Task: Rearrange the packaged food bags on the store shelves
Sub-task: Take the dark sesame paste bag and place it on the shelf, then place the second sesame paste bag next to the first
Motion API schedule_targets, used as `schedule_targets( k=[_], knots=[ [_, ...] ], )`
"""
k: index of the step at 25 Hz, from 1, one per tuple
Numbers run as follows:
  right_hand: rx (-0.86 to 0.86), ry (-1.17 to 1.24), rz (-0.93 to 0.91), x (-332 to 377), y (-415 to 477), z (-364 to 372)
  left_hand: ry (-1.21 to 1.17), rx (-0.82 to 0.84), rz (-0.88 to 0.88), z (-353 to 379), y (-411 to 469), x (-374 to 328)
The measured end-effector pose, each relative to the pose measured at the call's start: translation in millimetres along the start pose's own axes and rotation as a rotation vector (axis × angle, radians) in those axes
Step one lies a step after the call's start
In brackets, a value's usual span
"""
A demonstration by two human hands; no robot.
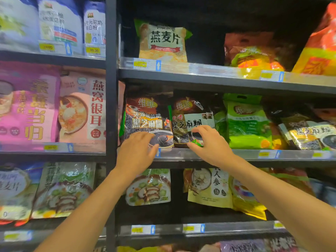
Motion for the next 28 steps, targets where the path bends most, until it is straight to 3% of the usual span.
schedule_targets(
  k=[6, 11, 22, 28],
  knots=[
    [-0.112, -0.178, 0.007, -47.4, -60.4, -31.5, 0.089, -0.064, 0.160, 16.7, -21.8, -69.0],
    [-0.092, -0.235, 0.065, -116.8, -116.7, -53.3, 0.074, -0.037, 0.209, 54.3, -36.4, -149.8],
    [-0.100, -0.312, 0.228, -333.3, -217.0, -151.1, -0.022, 0.008, 0.277, 135.8, -30.6, -390.2],
    [-0.155, -0.269, 0.287, -426.1, -242.6, -188.0, -0.104, 0.026, 0.278, 170.0, -12.5, -477.3]
  ],
)
Point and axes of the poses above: each hand's wrist, its own y-axis towards the middle knuckle, its own z-axis out of the palm, x = y × z, the point moved 9 cm from there along y, towards the middle knuckle, and after that the axes turned 6 degrees about -y, right-handed, at the moved point
